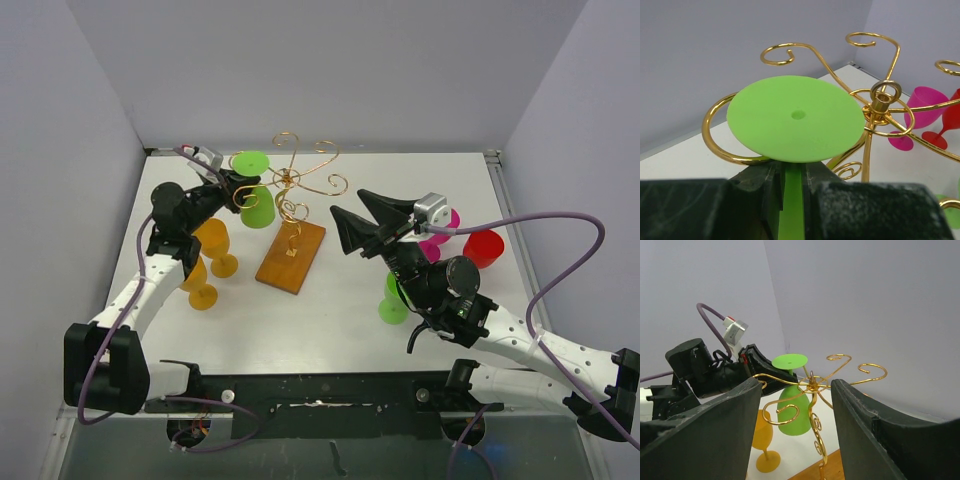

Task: Place the wine glass upside down on the wine glass rack

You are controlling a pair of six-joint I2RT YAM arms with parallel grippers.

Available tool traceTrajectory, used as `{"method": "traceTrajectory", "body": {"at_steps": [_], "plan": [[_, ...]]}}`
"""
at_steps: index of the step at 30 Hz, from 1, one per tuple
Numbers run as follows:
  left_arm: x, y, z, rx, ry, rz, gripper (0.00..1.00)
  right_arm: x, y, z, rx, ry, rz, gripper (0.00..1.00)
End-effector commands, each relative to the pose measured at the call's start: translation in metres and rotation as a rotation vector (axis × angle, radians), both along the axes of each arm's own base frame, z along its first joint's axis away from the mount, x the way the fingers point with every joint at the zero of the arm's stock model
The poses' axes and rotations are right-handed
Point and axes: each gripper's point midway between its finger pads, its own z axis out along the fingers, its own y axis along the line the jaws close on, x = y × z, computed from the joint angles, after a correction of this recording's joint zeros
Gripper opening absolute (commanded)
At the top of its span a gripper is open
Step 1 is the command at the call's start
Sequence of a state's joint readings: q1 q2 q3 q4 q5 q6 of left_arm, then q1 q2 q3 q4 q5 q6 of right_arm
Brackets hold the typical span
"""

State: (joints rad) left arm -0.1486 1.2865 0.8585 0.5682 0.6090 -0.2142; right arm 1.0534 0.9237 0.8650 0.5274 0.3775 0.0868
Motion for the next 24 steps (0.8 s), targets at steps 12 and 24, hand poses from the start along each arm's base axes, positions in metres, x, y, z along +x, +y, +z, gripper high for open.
{"method": "traceTrajectory", "body": {"at_steps": [12,24], "plan": [[0.016,0.016,0.034,-0.071,-0.097,0.223,0.00,-0.008,-0.010,0.023,0.071,-0.054,0.012,0.58],[0.023,0.027,0.032,-0.098,-0.082,0.331,0.00,-0.009,-0.010,0.024,0.073,-0.058,0.016,0.58]]}}
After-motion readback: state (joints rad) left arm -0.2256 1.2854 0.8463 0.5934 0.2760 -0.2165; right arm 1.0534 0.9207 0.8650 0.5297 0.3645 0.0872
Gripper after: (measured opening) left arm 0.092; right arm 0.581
